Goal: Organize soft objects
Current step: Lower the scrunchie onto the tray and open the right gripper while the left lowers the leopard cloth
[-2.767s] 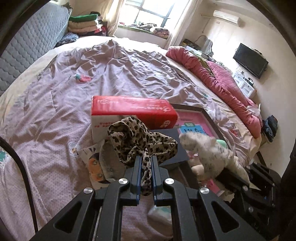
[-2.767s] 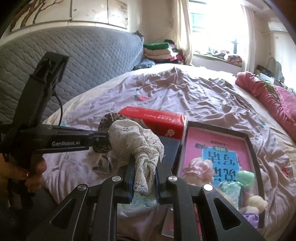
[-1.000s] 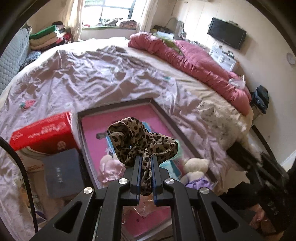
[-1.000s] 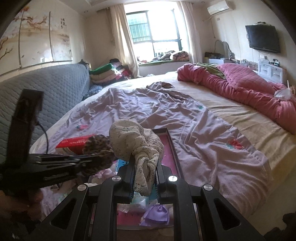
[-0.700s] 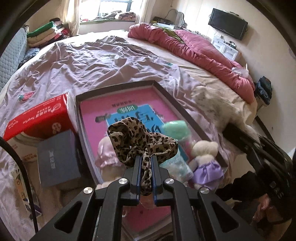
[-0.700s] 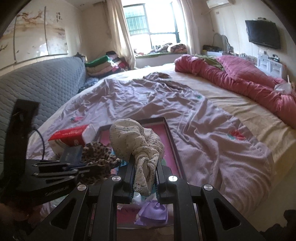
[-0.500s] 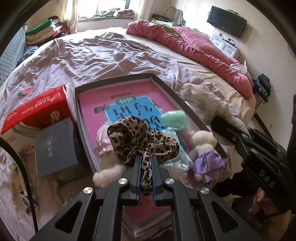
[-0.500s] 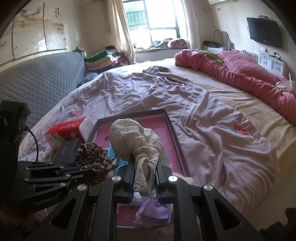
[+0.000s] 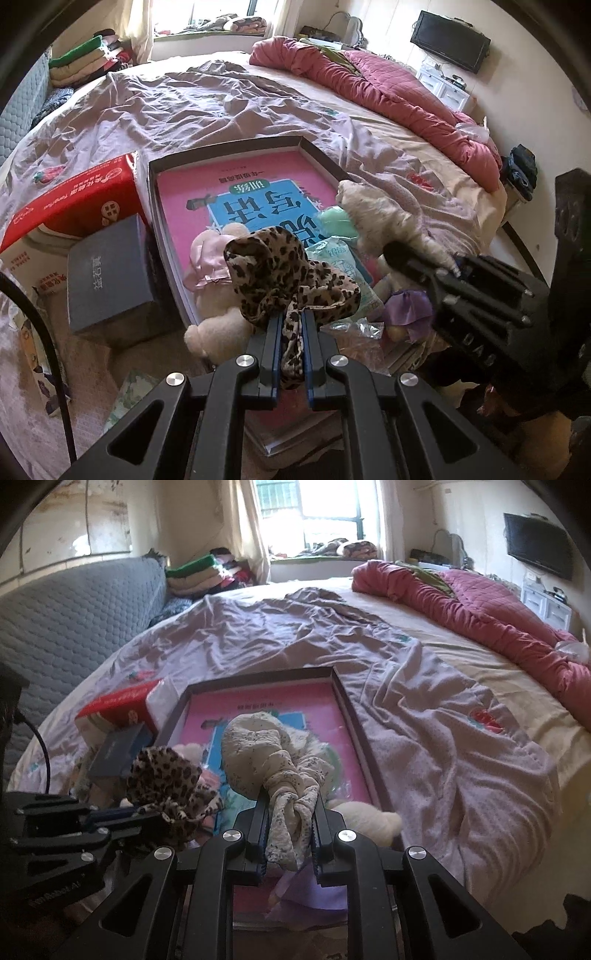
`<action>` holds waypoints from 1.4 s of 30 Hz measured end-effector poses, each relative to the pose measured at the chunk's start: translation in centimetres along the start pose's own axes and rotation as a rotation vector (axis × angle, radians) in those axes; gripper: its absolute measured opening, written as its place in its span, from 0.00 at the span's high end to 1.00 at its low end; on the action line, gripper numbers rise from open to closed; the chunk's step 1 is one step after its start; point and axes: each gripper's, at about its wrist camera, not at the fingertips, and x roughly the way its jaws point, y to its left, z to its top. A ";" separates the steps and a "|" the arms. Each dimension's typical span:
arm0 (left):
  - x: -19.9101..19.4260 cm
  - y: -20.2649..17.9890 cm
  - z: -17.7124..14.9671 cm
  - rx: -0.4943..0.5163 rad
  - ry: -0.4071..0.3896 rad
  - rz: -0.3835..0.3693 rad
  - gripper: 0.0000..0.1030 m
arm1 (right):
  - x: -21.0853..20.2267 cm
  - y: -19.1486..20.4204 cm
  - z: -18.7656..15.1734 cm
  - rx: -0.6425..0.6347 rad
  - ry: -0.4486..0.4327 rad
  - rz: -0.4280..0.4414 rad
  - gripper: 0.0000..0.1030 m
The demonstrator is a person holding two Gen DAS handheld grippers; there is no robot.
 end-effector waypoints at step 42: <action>-1.4 0.1 0.4 0.002 -0.032 -0.012 0.78 | -4.9 0.6 1.2 0.035 -0.124 0.006 0.40</action>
